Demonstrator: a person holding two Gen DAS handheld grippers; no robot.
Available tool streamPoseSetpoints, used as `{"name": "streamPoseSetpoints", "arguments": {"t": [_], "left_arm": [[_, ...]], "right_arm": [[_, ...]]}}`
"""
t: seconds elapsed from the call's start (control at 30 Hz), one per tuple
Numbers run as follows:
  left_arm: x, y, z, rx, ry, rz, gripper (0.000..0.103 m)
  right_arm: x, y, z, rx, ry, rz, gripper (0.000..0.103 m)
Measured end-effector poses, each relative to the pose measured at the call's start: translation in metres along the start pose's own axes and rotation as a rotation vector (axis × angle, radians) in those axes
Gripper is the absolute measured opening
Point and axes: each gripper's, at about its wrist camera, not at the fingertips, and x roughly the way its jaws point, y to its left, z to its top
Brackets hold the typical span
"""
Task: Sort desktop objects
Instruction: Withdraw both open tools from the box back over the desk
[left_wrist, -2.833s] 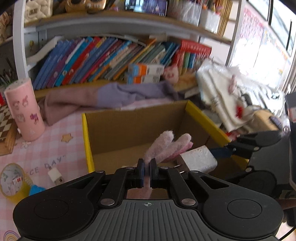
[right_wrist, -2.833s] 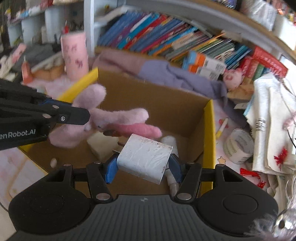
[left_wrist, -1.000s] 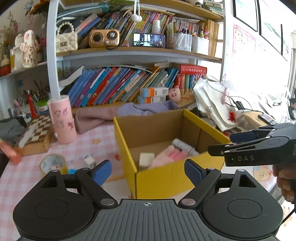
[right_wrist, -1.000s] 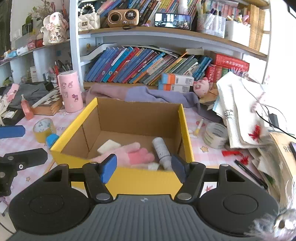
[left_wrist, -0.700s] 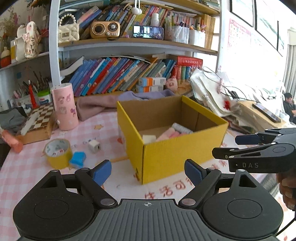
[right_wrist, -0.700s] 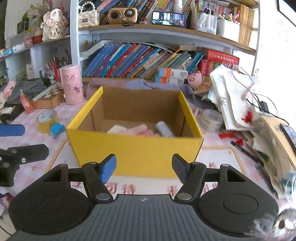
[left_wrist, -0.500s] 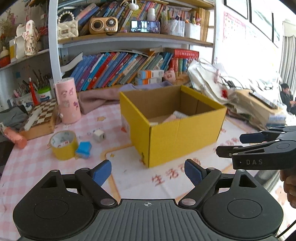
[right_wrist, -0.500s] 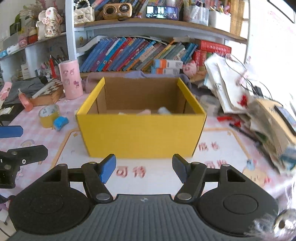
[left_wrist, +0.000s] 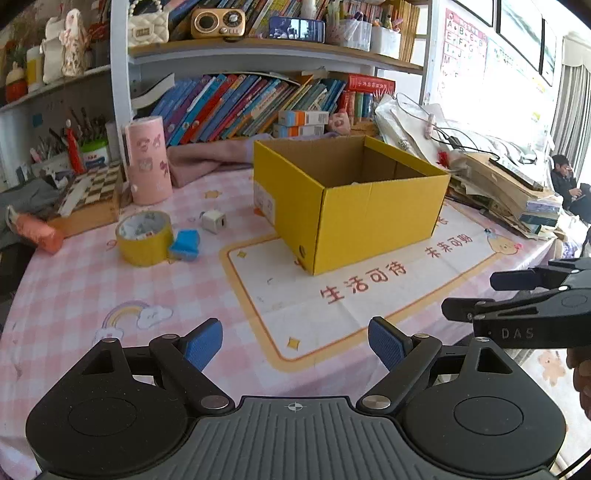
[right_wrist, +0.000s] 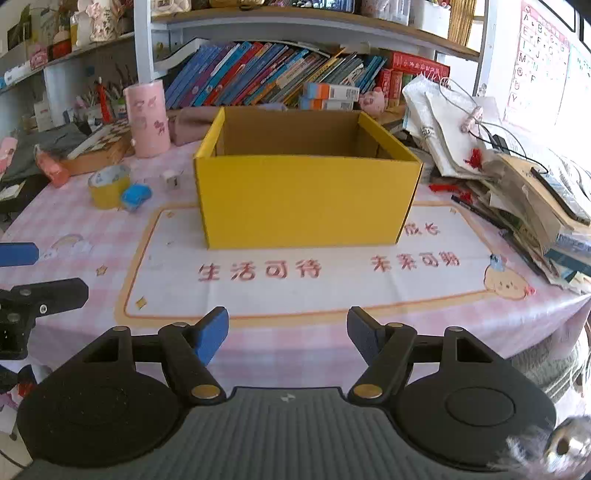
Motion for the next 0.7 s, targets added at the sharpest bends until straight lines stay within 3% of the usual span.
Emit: {"name": "streamPoseSetpoints", "arguments": {"t": [0.4,0.7], "left_arm": [[-0.012,0.024,-0.024,-0.027,0.047,0.013,0.088],[-0.022,0.047,-0.034,-0.064,0.060,0.041,0.088]], "right_arm": [[-0.002,0.035,-0.019,-0.003,0.075,0.037,0.072],[-0.001,0.071,-0.022,-0.087,0.096,0.095,0.073]]}}
